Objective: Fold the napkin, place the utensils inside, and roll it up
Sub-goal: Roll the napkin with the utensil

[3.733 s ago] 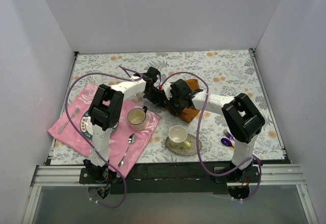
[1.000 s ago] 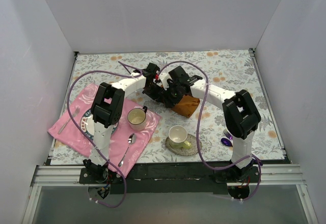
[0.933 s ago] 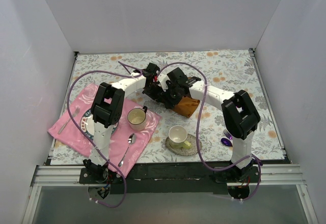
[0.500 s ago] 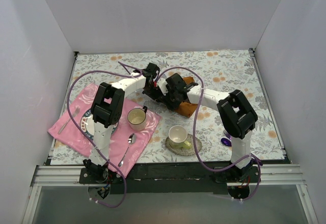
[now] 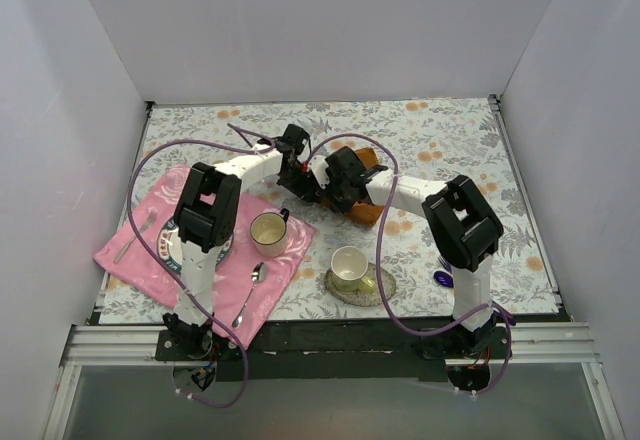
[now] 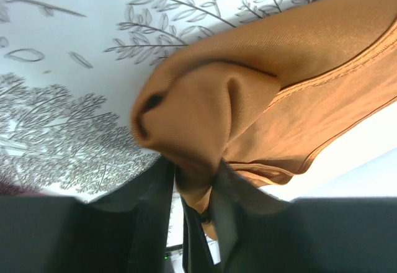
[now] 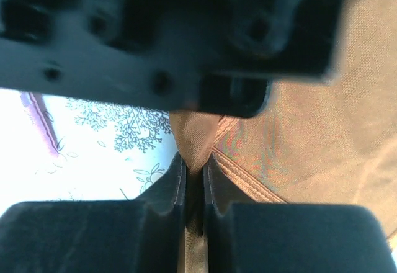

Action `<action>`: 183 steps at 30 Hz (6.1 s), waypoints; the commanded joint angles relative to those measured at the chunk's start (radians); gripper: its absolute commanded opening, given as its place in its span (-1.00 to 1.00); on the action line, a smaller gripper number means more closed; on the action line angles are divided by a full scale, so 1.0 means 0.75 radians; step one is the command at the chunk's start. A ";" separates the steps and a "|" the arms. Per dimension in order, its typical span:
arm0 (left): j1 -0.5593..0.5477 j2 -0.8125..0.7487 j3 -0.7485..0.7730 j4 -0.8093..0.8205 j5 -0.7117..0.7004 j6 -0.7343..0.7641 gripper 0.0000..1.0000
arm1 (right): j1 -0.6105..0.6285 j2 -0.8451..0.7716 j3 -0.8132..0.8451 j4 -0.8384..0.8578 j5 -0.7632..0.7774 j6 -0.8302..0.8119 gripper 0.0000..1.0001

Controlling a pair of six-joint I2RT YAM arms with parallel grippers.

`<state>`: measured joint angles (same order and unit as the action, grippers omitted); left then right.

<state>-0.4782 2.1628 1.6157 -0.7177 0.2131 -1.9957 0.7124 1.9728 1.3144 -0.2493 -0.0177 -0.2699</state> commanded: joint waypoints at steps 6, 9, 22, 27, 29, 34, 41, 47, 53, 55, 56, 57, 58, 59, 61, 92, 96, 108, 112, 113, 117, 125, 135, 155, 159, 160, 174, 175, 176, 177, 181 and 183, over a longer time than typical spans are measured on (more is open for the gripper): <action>0.089 -0.268 -0.023 0.012 -0.106 0.106 0.16 | -0.156 0.128 0.100 -0.125 -0.528 0.024 -0.97; 0.104 -0.296 -0.013 -0.006 -0.114 0.149 0.24 | -0.203 0.208 0.170 -0.215 -0.704 0.051 -0.97; 0.042 -0.233 -0.064 -0.002 -0.043 0.104 0.50 | -0.402 0.505 0.426 -0.389 -1.179 0.301 -0.97; 0.030 -0.110 0.001 0.004 -0.002 0.098 0.47 | -0.404 0.558 0.473 -0.431 -1.206 0.315 -0.97; 0.028 -0.076 0.016 0.008 -0.006 0.102 0.41 | -0.406 0.560 0.473 -0.422 -1.218 0.329 -0.97; 0.026 -0.045 0.016 -0.010 -0.118 0.096 0.29 | -0.408 0.566 0.473 -0.414 -1.212 0.343 -0.95; 0.026 -0.010 -0.017 0.014 -0.100 0.072 -0.37 | -0.406 0.497 0.448 -0.426 -1.132 0.303 -0.71; 0.026 -0.018 -0.009 -0.021 -0.106 0.125 -0.52 | -0.404 0.348 0.481 -0.465 -0.985 0.221 -0.39; 0.028 -0.018 0.003 -0.031 -0.084 0.166 -0.56 | -0.353 0.090 0.359 -0.394 -0.680 0.080 -0.23; 0.030 -0.012 0.008 -0.035 -0.067 0.172 -0.56 | -0.304 0.009 0.277 -0.343 -0.554 0.008 -0.17; 0.030 -0.012 0.010 -0.035 -0.063 0.176 -0.56 | -0.289 -0.008 0.260 -0.336 -0.519 -0.010 -0.16; 0.030 -0.008 0.008 -0.035 -0.049 0.176 -0.56 | -0.257 -0.022 0.228 -0.320 -0.454 -0.043 -0.15; 0.032 -0.006 0.008 -0.035 -0.043 0.178 -0.56 | -0.240 -0.051 0.207 -0.308 -0.423 -0.057 -0.14; 0.036 -0.004 0.006 -0.031 -0.037 0.176 -0.56 | -0.222 -0.067 0.187 -0.292 -0.390 -0.072 0.01; 0.040 0.006 0.006 -0.033 -0.014 0.178 -0.57 | -0.167 -0.106 0.127 -0.230 -0.326 -0.102 0.04; 0.089 0.019 0.022 -0.015 0.076 0.215 -0.50 | 0.079 0.080 0.170 -0.179 0.095 -0.203 -0.30; 0.096 -0.010 0.032 -0.004 0.051 0.286 -0.17 | 0.059 0.114 0.239 -0.244 -0.064 -0.186 -0.52; 0.120 -0.096 0.069 0.016 0.011 0.374 0.15 | -0.109 0.217 0.307 -0.283 -0.555 0.094 -0.48; 0.122 -0.123 0.067 -0.006 -0.006 0.366 0.18 | -0.162 0.239 0.272 -0.224 -0.710 0.198 -0.44; 0.120 -0.131 0.059 -0.006 -0.004 0.360 0.17 | -0.183 0.241 0.264 -0.206 -0.769 0.221 -0.43; 0.120 -0.178 -0.025 0.042 0.031 0.311 0.18 | -0.232 0.294 0.254 -0.146 -0.937 0.323 -0.43; 0.094 -0.239 -0.183 0.192 0.090 0.260 0.18 | -0.306 0.364 0.264 -0.116 -1.081 0.431 -0.43; 0.059 -0.088 -0.160 0.151 0.043 0.225 -0.26 | -0.324 0.331 0.252 -0.077 -1.077 0.485 -0.41; 0.061 -0.018 -0.084 0.078 0.062 0.311 -0.80 | -0.289 -0.067 0.462 -0.459 -0.621 0.172 0.97; 0.065 -0.022 -0.089 0.073 0.066 0.313 -0.81 | -0.275 -0.143 0.485 -0.492 -0.578 0.133 0.97; 0.065 -0.022 -0.091 0.073 0.064 0.313 -0.81 | -0.269 -0.153 0.515 -0.534 -0.533 0.157 0.97; 0.065 -0.055 -0.113 0.090 0.062 0.305 -0.81 | -0.300 -0.278 0.322 -0.379 -0.275 0.417 0.90; 0.067 -0.055 -0.113 0.090 0.064 0.297 -0.81 | -0.257 -0.272 0.309 -0.377 -0.247 0.389 0.78; 0.067 -0.057 -0.111 0.090 0.068 0.297 -0.81 | -0.230 -0.262 0.295 -0.373 -0.173 0.364 0.72; 0.067 -0.059 -0.109 0.092 0.070 0.292 -0.81 | -0.200 -0.266 0.234 -0.347 -0.114 0.325 0.69; 0.069 -0.061 -0.113 0.098 0.096 0.272 -0.81 | 0.029 -0.284 0.013 -0.092 0.211 0.068 0.71; 0.069 -0.055 -0.111 0.092 0.100 0.266 -0.81 | 0.087 -0.276 -0.046 -0.018 0.306 0.014 0.72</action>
<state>-0.4339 2.1334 1.5360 -0.6209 0.2939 -1.7889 0.6510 1.7832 1.3697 -0.4377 0.0174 -0.1028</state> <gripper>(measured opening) 0.193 0.852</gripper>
